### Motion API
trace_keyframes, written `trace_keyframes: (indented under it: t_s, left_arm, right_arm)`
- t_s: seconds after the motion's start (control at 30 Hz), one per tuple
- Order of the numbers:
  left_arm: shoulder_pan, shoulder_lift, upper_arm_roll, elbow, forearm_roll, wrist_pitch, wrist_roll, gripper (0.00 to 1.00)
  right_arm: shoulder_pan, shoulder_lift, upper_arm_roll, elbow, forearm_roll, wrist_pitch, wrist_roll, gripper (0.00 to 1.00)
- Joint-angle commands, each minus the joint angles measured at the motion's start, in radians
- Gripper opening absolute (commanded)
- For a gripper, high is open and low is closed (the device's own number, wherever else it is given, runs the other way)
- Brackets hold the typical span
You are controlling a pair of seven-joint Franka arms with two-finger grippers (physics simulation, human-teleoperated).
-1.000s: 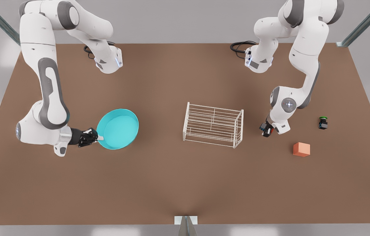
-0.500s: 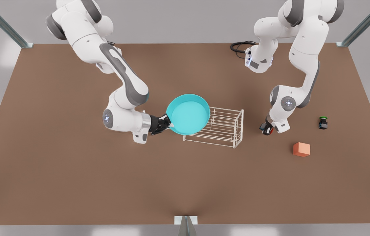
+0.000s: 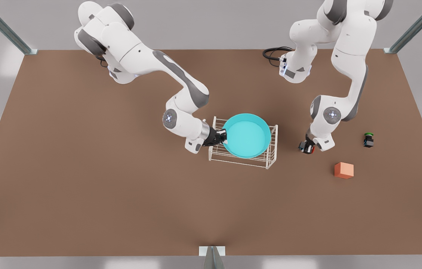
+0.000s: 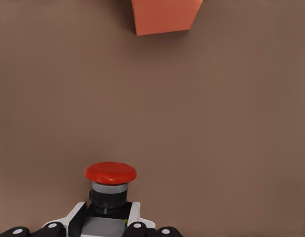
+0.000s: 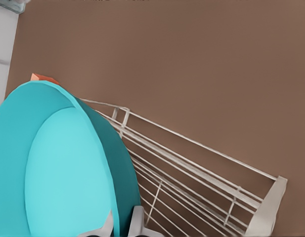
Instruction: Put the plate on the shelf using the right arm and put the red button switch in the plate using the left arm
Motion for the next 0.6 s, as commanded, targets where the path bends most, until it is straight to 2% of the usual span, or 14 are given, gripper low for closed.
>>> trace_keyframes:
  t_s: [0.0,0.07,0.1,0.13,0.2,0.3,0.4,0.5,0.53,0.57]
  left_arm:
    - [0.002,-0.024,0.002,0.002,0.007,-0.044,-0.012,0.48]
    - [0.006,-0.050,0.002,0.012,0.008,-0.099,-0.012,0.48]
    - [0.016,-0.055,0.004,0.016,0.020,-0.104,-0.012,0.48]
    - [0.038,-0.056,0.005,0.024,0.048,-0.106,-0.012,0.48]
    - [0.055,-0.072,0.005,0.028,0.057,-0.110,-0.014,0.48]
    - [0.055,-0.151,0.005,0.048,0.056,-0.242,-0.014,0.48]
    - [0.053,-0.242,-0.002,0.076,0.047,-0.403,-0.012,0.48]
    - [0.016,-0.313,-0.005,0.117,0.002,-0.556,-0.008,0.48]
    - [-0.005,-0.328,-0.005,0.134,-0.016,-0.609,-0.008,0.48]
    - [-0.034,-0.343,-0.009,0.160,-0.045,-0.673,-0.012,0.48]
  right_arm:
    - [0.016,-0.001,0.001,-0.003,-0.013,0.046,0.445,0.23]
    - [0.016,-0.001,0.001,-0.003,-0.013,0.046,0.448,0.27]
    - [0.016,-0.001,0.001,-0.003,-0.013,0.046,0.451,0.48]
    - [0.016,-0.001,0.001,-0.003,-0.013,0.046,0.452,1.00]
    - [0.016,-0.001,0.001,-0.003,-0.013,0.046,0.452,1.00]
    - [0.011,-0.023,-0.001,-0.008,-0.014,0.043,0.457,1.00]
    - [0.007,-0.122,-0.027,-0.055,-0.058,0.009,0.471,1.00]
    - [-0.013,-0.256,-0.168,-0.060,-0.180,-0.234,0.461,1.00]
    - [-0.076,-0.308,-0.171,-0.056,-0.181,-0.354,0.439,1.00]
    - [-0.146,-0.362,-0.176,-0.052,-0.297,-0.486,0.394,1.00]
